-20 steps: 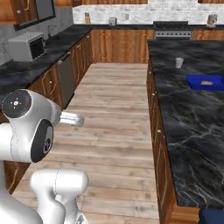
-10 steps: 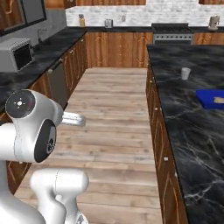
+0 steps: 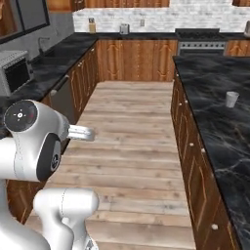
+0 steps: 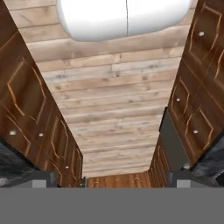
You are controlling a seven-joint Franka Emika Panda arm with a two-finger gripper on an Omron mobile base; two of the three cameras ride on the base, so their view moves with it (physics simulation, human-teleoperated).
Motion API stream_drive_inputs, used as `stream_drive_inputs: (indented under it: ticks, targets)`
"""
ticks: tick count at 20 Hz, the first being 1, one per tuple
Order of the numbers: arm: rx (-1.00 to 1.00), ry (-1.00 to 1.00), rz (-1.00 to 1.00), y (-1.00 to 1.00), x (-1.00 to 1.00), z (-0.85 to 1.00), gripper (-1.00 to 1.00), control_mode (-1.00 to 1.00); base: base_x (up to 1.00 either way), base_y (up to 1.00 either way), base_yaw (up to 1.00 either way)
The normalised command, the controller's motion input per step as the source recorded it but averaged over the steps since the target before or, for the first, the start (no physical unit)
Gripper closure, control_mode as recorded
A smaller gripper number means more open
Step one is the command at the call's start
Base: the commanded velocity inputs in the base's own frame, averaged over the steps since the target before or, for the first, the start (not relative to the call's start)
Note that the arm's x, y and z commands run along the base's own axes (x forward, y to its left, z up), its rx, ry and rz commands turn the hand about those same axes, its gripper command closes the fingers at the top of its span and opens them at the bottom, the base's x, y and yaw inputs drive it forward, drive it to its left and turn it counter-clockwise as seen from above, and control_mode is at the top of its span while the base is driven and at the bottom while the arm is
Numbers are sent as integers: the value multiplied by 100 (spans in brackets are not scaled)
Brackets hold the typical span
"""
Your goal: Take the cupcake and cake from the fridge and place them on the empty tray on the dining counter.
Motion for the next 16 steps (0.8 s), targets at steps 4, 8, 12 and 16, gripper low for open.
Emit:
stream_drive_inputs:
  ticks: [4, 8, 12, 16]
  targets:
    - [0, 0, 0, 0, 0, 0, -100, 100, 100, 26, -5]
    - [0, 0, 0, 0, 0, 0, -100, 100, 100, 25, -3]
    - [0, 0, 0, 0, 0, 0, -100, 100, 100, 35, -1]
    - [0, 0, 0, 0, 0, 0, -100, 100, 100, 29, 4]
